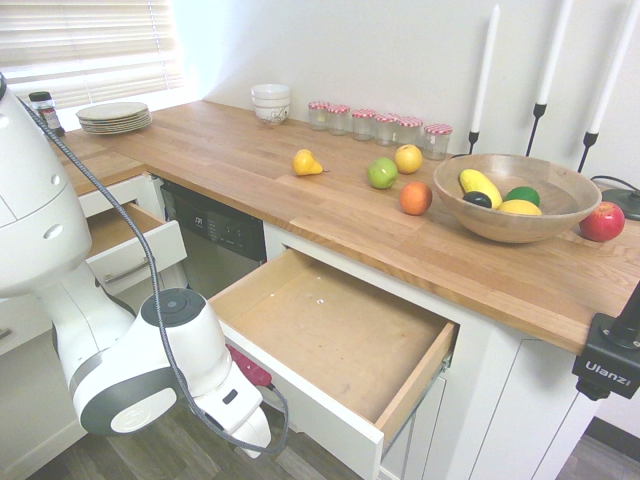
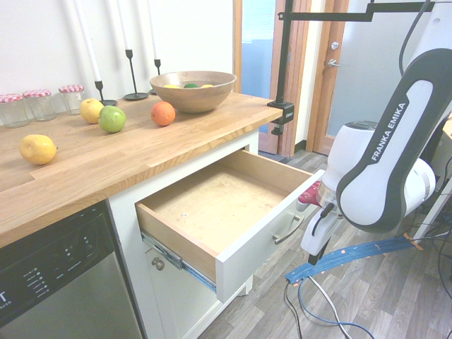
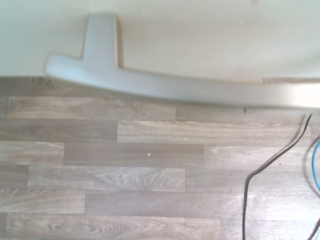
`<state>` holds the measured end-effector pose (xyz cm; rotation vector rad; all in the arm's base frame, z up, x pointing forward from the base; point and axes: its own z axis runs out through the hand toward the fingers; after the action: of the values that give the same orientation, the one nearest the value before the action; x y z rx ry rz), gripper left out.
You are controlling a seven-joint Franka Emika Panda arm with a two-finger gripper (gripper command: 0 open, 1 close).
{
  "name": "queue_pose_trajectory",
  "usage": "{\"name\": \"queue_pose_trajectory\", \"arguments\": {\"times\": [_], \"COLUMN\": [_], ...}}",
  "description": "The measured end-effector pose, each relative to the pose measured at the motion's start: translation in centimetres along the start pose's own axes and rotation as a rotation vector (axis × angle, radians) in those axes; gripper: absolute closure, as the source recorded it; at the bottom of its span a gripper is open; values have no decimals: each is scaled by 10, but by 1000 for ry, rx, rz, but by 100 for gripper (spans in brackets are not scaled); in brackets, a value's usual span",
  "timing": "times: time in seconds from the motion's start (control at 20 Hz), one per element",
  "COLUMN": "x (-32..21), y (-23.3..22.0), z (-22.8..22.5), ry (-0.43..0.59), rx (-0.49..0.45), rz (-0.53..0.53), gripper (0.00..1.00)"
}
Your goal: Close the drawer
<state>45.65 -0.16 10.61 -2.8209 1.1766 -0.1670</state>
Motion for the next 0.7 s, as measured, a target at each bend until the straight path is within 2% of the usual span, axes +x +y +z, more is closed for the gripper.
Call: {"name": "queue_pose_trajectory", "arguments": {"times": [0.7], "x": [49], "y": [-52], "z": [-5], "ry": [69], "rx": [91], "rz": [33], "gripper": [100]}}
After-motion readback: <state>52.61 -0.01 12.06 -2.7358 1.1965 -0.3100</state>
